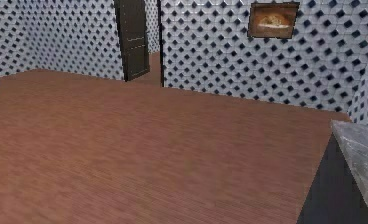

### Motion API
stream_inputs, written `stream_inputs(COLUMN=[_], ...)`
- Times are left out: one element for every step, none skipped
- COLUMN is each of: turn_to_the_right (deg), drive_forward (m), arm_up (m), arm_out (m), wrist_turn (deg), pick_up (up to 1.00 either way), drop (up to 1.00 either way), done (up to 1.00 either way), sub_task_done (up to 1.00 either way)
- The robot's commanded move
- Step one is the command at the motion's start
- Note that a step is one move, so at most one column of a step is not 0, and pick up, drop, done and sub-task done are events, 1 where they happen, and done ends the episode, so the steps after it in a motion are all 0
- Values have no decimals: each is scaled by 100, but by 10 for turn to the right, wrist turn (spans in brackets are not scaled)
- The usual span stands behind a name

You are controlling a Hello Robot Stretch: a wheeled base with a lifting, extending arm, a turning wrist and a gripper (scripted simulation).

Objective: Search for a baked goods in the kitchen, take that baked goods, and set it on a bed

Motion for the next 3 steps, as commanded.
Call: stream_inputs(turn_to_the_right=[0,0,0], drive_forward=[0,0,0], arm_up=[50,38,0], arm_out=[0,0,16], wrist_turn=[0,0,0], pick_up=[0,0,0], drop=[0,0,0], done=[0,0,0], sub_task_done=[0,0,0])
